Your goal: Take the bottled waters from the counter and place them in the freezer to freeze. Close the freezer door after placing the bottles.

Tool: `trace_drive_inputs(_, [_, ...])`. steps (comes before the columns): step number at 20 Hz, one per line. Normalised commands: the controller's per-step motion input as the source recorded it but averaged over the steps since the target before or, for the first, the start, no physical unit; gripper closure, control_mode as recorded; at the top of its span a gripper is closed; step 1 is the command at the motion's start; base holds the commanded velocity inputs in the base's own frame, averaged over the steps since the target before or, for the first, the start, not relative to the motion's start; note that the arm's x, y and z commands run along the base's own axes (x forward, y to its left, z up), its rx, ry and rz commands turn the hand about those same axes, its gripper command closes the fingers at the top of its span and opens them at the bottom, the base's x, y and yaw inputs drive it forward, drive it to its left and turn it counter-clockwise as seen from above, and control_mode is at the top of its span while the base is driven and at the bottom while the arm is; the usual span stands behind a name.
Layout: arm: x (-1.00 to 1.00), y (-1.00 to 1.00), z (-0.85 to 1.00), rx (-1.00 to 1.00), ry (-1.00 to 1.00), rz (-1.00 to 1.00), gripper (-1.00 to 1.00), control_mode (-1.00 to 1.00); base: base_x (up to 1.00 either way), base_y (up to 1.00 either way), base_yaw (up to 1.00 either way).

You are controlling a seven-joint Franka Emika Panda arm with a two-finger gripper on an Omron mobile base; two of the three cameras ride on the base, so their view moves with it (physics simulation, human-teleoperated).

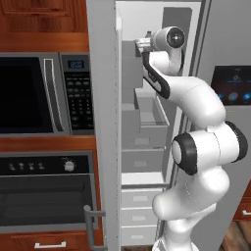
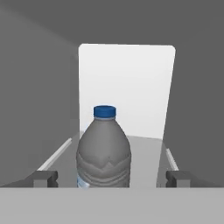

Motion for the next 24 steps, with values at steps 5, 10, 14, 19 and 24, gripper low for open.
trace_drive_inputs(5, [-0.81, 0.0, 0.16, 0.0, 0.0, -0.04, -1.0, -1.0, 0.0, 0.0, 0.0])
trace_drive_inputs(10, [-1.0, 0.0, 0.12, 0.0, 0.0, 0.0, -1.0, -1.0, 0.0, 0.0, 0.0])
trace_drive_inputs(14, [-1.0, 0.0, 0.1, 0.02, 0.0, 0.0, -1.0, -1.0, 0.0, 0.0, 0.0])
trace_drive_inputs(19, [-1.0, 0.0, 0.03, 0.06, 0.0, 0.0, -1.0, -1.0, 0.0, 0.0, 0.0])
trace_drive_inputs(24, [-1.0, -0.01, 0.0, 0.0, 0.05, 0.0, -1.0, -1.0, 0.0, 0.0, 0.0])
